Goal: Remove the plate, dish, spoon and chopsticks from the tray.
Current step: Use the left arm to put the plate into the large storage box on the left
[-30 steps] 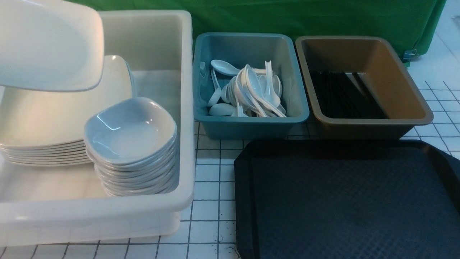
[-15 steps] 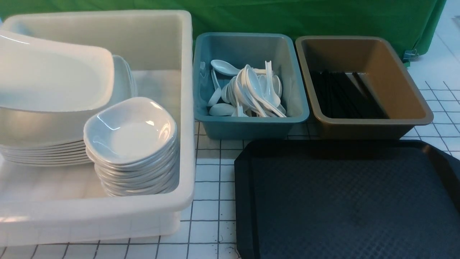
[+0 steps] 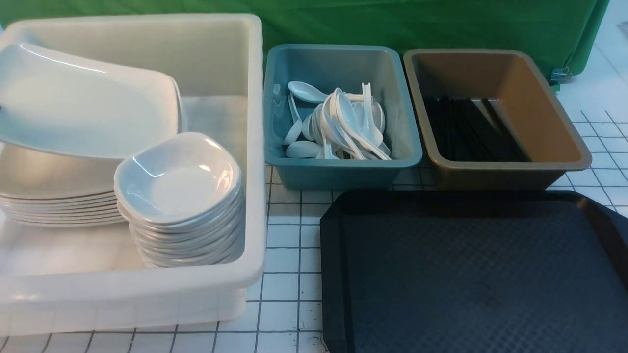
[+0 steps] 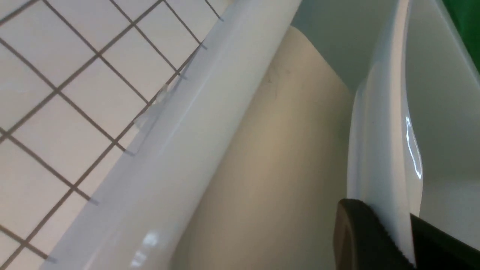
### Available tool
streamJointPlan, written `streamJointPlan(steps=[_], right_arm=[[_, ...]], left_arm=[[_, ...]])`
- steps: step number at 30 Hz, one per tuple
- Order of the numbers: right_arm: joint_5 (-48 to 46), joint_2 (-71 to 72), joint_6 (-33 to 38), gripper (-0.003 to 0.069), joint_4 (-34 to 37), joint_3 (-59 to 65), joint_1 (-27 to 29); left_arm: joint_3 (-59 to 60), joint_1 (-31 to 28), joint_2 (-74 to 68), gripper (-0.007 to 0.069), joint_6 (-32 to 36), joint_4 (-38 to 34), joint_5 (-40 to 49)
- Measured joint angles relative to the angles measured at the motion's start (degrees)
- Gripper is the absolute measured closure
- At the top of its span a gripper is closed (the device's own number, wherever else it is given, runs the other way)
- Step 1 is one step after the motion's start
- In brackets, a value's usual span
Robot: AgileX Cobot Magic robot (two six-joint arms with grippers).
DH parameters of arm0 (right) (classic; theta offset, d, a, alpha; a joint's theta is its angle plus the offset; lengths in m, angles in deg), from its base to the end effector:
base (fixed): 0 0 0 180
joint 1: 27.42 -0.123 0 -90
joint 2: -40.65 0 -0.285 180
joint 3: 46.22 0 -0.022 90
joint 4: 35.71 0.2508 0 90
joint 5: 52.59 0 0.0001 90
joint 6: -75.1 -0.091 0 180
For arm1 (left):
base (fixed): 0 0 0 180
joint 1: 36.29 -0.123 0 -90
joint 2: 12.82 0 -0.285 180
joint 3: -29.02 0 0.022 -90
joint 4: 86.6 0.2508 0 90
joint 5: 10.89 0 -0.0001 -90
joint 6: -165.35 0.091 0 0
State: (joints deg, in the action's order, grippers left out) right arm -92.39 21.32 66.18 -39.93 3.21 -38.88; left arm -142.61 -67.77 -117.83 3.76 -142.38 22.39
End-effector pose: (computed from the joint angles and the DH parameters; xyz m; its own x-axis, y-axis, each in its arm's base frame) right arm 0.0430 0.0043 0.2998 -0.3245 0.0350 -0.9452 -0.1232 0.9892 0.0789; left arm 0.3383 0.1587 0.2630 -0.3971 -0.8040 -0.4425 -0.4723 0.5925 -0.6526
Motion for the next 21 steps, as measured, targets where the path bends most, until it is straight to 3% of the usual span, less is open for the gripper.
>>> streamJointPlan(steps=[7, 13, 17, 21], right_arm=[[0.00, 0.00, 0.00, 0.0482, 0.00, 0.00, 0.00], [-0.64, 0.00, 0.00, 0.0486, 0.00, 0.00, 0.00], [-4.13, -0.59, 0.63, 0.0548, 0.00, -0.19, 0.00], [-10.11, -3.35, 8.40, 0.0645, 0.00, -4.69, 0.00]], left_arm=[[0.00, 0.25, -0.06, 0.0473, -2.26, 9.04, -1.20], [0.00, 0.25, -0.06, 0.0300, -2.38, 12.41, 1.78], [0.00, 0.25, -0.06, 0.0242, -2.36, 13.18, 5.80], [-1.23, 0.25, -0.06, 0.0258, -2.47, 14.05, 12.97]])
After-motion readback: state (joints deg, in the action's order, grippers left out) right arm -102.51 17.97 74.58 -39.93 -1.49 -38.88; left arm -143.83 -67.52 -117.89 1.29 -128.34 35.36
